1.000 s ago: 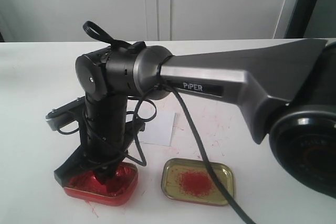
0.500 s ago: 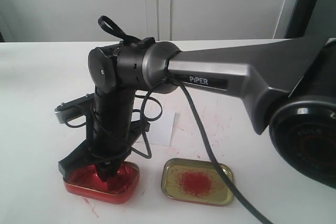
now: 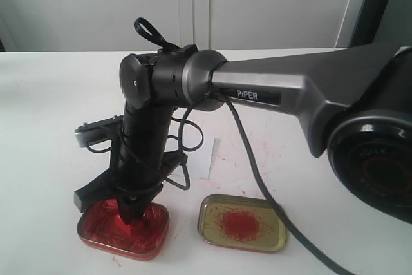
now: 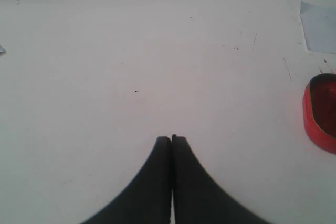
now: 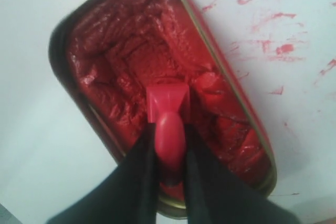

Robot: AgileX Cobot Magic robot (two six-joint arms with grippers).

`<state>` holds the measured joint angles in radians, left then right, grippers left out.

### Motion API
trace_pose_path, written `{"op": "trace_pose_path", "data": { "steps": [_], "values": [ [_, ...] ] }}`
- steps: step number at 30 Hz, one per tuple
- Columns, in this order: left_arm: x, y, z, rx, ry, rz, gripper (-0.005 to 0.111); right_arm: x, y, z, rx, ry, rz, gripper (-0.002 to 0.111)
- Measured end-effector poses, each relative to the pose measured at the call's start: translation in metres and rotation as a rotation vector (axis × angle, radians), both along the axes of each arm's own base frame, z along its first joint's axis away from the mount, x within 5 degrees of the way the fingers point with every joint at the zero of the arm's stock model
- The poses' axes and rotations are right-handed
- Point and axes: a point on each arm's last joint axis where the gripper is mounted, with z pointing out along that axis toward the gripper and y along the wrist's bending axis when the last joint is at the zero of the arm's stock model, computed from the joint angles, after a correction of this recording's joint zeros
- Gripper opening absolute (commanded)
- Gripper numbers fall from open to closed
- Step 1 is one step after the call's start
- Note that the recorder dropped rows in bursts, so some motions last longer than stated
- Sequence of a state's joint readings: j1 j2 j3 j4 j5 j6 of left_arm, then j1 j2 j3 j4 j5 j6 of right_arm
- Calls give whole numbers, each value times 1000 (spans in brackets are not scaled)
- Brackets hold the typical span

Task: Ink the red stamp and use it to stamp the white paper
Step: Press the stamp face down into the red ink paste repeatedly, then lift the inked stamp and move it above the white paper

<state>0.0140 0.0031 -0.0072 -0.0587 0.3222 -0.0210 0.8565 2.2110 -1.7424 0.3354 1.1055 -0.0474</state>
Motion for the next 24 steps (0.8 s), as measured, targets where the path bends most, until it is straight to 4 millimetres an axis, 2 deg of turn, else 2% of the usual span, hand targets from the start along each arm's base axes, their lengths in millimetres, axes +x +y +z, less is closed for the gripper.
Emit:
{"op": "trace_pose_path", "data": {
  "steps": [10, 24],
  "values": [
    [0, 0, 0, 0, 0, 0, 0, -3, -4, 35, 61, -50, -1, 0],
    [0, 0, 0, 0, 0, 0, 0, -4, -10, 58, 73, -114, 6, 0]
  ]
}}
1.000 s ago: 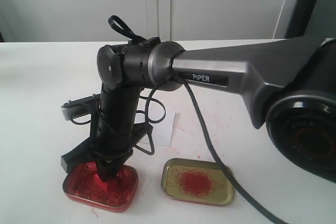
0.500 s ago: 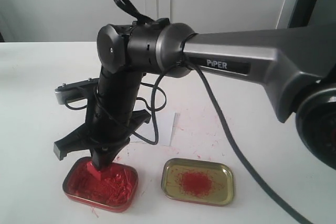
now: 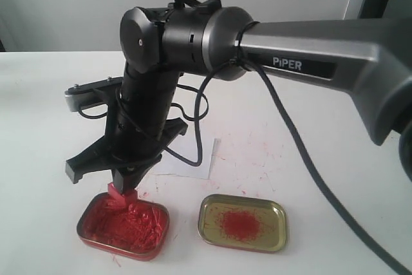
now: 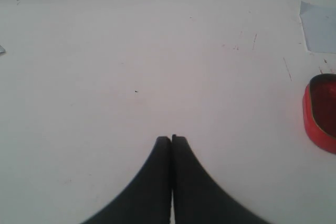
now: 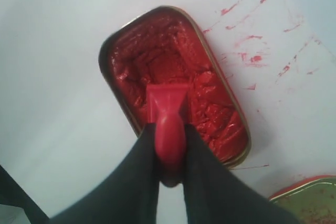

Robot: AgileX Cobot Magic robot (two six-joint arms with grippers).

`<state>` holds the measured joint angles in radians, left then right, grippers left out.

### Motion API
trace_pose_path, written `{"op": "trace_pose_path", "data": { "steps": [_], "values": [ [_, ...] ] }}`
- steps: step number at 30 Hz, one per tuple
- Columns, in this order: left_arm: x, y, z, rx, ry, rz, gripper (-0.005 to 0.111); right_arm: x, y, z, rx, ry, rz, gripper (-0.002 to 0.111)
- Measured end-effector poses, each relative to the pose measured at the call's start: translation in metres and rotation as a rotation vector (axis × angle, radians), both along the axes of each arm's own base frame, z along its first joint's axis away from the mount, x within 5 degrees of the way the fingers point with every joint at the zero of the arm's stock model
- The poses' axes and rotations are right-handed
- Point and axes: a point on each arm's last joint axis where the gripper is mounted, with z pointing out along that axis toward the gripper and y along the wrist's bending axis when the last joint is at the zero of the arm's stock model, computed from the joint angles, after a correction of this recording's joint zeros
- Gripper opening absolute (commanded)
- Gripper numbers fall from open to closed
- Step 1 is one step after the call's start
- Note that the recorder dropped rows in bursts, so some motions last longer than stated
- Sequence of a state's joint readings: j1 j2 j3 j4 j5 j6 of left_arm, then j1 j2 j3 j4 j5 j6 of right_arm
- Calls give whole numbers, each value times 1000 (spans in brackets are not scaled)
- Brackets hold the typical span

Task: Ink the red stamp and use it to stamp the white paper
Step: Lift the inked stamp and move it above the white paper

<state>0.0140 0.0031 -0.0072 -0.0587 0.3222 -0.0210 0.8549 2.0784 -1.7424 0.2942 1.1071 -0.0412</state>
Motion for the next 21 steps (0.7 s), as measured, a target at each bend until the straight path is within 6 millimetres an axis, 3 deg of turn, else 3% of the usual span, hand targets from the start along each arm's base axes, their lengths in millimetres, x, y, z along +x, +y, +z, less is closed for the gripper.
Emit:
{"op": "trace_pose_path", "data": {
  "steps": [10, 21],
  "values": [
    [0, 0, 0, 0, 0, 0, 0, 5, -4, -1, -23, -24, -18, 0],
    [0, 0, 0, 0, 0, 0, 0, 27, -23, -1, -23, -33, -86, 0]
  ]
}}
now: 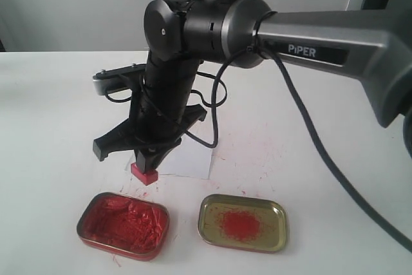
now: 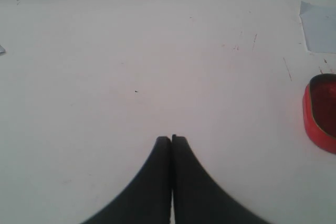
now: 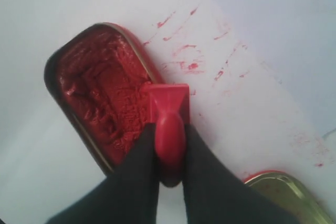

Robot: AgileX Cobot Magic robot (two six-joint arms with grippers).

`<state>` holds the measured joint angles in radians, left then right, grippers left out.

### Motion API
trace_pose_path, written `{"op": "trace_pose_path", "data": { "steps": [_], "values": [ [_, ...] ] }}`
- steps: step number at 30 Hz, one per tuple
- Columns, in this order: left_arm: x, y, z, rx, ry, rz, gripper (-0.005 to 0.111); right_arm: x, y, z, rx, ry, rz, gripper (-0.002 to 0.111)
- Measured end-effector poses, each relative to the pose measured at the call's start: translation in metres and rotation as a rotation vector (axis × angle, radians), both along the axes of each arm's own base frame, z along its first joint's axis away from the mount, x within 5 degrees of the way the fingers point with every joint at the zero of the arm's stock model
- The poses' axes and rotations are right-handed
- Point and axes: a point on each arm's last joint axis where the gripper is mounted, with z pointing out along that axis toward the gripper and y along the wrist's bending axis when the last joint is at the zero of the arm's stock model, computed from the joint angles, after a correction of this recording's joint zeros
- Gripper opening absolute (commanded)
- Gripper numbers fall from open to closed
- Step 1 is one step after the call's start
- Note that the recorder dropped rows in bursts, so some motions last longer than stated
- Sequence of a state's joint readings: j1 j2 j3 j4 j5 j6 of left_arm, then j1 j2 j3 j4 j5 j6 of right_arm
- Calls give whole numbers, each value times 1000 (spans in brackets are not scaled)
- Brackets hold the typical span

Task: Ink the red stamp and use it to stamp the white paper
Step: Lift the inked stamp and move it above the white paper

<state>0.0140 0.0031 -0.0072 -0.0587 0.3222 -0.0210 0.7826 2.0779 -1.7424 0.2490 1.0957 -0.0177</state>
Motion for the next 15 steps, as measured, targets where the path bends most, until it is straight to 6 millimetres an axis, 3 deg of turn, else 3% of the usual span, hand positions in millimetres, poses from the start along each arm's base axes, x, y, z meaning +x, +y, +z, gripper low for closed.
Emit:
{"op": "trace_pose_path", "data": {
  "steps": [15],
  "values": [
    [0, 0, 0, 0, 0, 0, 0, 23, -13, 1, 15, -89, -65, 0]
  ]
}}
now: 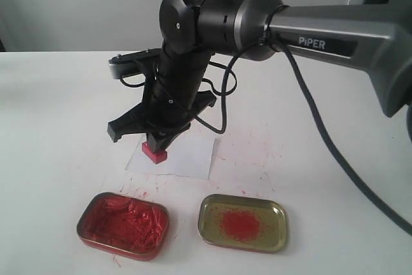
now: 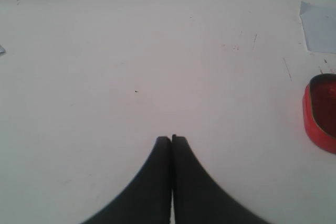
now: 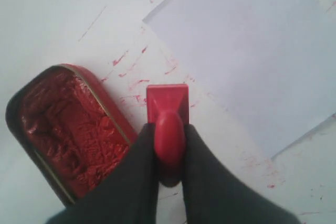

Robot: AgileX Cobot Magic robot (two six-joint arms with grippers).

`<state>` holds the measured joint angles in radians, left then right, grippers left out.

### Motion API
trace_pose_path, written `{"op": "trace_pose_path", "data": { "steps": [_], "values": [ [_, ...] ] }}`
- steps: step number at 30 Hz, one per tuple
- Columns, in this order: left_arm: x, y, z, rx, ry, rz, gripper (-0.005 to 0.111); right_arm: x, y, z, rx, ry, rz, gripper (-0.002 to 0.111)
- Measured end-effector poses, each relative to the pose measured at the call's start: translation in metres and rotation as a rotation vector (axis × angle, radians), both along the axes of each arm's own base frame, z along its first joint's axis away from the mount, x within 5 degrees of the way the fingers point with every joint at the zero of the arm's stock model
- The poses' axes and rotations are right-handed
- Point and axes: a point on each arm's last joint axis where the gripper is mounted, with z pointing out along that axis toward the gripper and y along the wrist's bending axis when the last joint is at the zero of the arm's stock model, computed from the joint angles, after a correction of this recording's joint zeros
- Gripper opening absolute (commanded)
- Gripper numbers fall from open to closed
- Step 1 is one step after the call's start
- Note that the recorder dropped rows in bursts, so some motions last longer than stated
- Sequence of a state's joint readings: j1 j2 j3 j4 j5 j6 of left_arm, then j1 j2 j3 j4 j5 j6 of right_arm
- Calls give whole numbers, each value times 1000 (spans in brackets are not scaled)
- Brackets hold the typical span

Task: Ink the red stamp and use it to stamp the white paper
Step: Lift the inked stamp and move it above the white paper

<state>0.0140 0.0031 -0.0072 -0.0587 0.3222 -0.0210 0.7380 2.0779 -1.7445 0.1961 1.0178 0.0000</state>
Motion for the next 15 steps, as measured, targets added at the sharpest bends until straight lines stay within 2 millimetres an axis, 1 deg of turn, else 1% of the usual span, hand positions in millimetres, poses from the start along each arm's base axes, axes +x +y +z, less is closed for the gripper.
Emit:
{"op": "trace_pose_path", "data": {
  "steps": [6, 15],
  "values": [
    [0, 0, 0, 0, 0, 0, 0, 7, -3, 7, -39, -75, -4, 0],
    [0, 0, 0, 0, 0, 0, 0, 18, -3, 29, -51, -186, -11, 0]
  ]
}}
